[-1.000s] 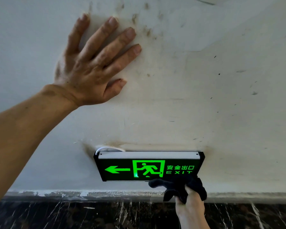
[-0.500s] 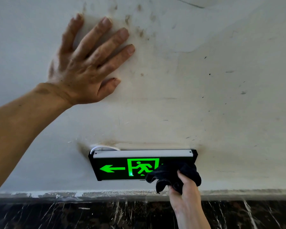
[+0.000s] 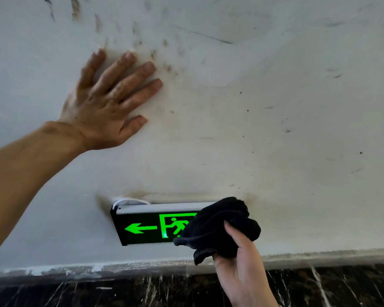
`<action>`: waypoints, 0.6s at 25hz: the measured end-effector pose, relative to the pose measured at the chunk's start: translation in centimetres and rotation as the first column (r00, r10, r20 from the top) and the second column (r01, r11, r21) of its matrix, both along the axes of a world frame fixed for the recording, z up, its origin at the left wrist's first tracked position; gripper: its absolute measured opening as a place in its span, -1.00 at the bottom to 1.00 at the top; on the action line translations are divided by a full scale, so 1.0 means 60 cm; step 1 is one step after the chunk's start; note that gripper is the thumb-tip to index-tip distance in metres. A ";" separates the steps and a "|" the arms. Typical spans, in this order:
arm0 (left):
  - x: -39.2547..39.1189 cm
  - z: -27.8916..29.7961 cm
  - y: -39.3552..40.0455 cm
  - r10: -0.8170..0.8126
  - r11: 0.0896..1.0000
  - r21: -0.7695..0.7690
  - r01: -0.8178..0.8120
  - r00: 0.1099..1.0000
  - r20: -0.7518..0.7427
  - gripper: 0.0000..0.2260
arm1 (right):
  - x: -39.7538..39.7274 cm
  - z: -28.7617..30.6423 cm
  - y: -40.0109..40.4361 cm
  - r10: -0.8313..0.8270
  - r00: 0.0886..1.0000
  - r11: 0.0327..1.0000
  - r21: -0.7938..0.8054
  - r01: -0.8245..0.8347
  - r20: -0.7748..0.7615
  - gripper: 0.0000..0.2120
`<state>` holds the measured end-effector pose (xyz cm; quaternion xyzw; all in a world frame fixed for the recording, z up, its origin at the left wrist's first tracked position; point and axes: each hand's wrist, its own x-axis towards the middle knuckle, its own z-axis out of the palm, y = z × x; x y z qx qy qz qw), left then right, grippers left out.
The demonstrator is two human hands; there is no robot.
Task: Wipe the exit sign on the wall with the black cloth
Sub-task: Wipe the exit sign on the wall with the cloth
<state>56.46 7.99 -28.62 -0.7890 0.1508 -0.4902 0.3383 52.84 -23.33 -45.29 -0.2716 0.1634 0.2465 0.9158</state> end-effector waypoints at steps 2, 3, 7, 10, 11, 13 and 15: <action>-0.017 0.002 -0.013 0.029 0.996 -0.077 -0.037 0.994 -0.105 -0.34 | -0.012 0.027 -0.009 0.025 0.997 0.999 -0.031 -0.023 0.079 -0.52; -0.024 0.006 -0.024 0.048 0.991 -0.120 -0.066 0.987 -0.154 -0.33 | -0.016 0.036 -0.013 0.044 0.992 0.997 -0.062 -0.036 0.122 -0.50; -0.072 -0.018 -0.097 0.049 0.956 -0.264 -0.130 0.955 -0.293 -0.34 | -0.035 0.071 -0.034 0.146 0.939 0.970 -0.229 -0.075 0.311 -0.53; -0.144 -0.117 -0.171 -0.295 0.544 -0.812 -0.209 0.859 -0.419 -0.40 | -0.044 0.089 -0.039 0.224 0.870 0.925 -0.377 -0.048 0.439 -0.52; -0.167 -0.149 -0.198 -0.504 0.216 -0.939 -0.266 0.794 -0.341 -0.43 | -0.045 0.092 -0.038 0.252 0.843 0.912 -0.409 -0.042 0.475 -0.58; -0.197 -0.199 -0.235 -0.762 -0.406 -0.816 -0.411 0.645 0.054 -0.46 | -0.053 0.102 -0.033 0.293 0.788 0.898 -0.438 -0.033 0.542 -0.76; -0.215 -0.233 -0.257 -0.768 -0.620 -0.589 -0.519 0.553 0.321 -0.44 | -0.063 0.108 -0.021 0.360 0.739 0.867 -0.497 -0.039 0.569 -0.72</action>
